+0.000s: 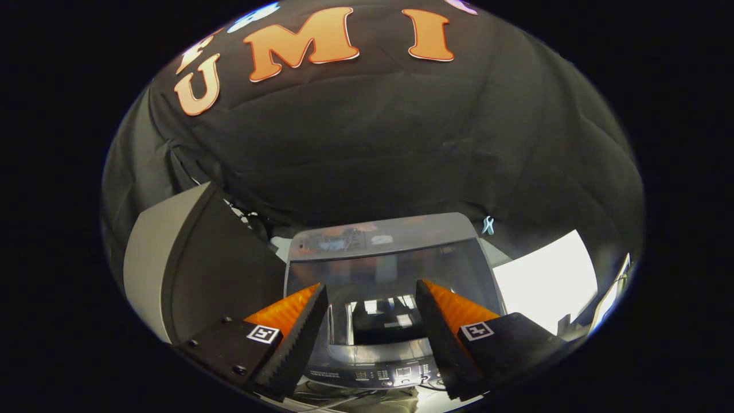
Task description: Put the clothes into the washing machine and then close the washing machine lid.
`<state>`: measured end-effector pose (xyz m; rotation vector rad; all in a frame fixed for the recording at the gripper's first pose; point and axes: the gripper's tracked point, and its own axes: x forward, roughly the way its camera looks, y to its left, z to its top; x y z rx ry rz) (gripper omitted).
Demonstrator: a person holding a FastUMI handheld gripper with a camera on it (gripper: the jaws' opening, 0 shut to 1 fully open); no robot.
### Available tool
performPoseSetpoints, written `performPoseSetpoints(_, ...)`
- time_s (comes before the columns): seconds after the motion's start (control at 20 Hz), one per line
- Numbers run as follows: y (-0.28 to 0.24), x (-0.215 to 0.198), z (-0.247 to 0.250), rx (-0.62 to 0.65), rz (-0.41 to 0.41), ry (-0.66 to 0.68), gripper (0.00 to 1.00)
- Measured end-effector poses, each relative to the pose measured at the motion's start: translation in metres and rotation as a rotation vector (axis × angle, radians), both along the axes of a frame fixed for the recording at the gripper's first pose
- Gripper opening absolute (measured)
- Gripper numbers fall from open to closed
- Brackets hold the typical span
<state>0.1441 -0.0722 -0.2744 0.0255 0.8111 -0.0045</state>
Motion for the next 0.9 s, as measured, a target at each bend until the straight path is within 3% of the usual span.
performPoseSetpoints(0.6,-0.016,0.003,0.019,-0.003,-0.035,-0.025,0.99)
performPoseSetpoints(0.9,-0.027,0.010,0.054,0.039,-0.066,-0.078,0.99)
